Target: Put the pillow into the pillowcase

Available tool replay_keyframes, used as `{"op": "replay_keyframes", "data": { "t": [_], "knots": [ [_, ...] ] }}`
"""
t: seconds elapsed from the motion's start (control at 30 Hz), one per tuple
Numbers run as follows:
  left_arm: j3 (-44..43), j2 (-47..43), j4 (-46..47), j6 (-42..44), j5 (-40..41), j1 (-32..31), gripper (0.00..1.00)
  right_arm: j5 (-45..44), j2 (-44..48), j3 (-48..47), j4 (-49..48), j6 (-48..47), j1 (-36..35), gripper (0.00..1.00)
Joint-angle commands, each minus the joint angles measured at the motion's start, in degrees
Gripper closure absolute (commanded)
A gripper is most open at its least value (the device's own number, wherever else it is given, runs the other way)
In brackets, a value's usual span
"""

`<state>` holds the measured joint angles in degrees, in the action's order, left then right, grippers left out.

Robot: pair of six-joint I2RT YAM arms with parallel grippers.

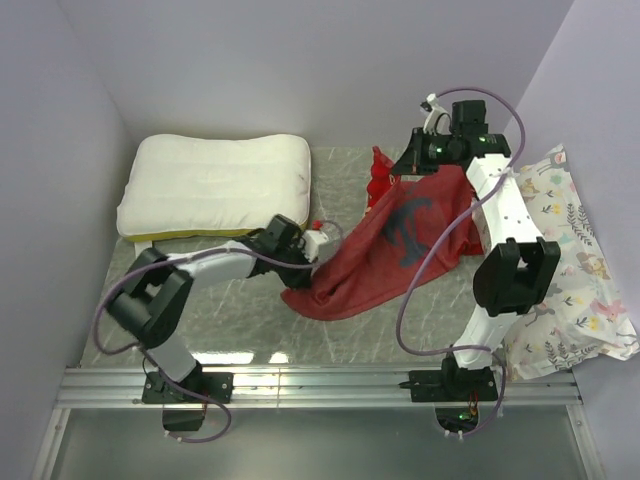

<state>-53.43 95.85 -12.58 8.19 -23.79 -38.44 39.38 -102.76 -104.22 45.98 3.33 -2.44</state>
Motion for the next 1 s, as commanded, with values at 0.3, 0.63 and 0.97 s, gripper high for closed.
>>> {"op": "replay_keyframes", "data": {
  "t": [0.3, 0.63, 0.97],
  "knots": [
    [-6.4, -24.9, -3.4, 1.4, 8.8, 16.5, 1.00, 14.2, 11.4, 1.5, -21.5, 15.2, 4.8, 1.00],
    [-27.1, -24.1, 0.6, -11.4, 10.0, 36.6, 1.00, 13.3, 13.0, -9.0, -29.1, 23.3, 4.0, 1.00],
    [-38.2, -34.2, 11.7, -12.4, 13.5, 45.0, 1.00, 2.8, 26.3, -11.1, -33.2, 17.6, -1.3, 1.00]
  ]
}}
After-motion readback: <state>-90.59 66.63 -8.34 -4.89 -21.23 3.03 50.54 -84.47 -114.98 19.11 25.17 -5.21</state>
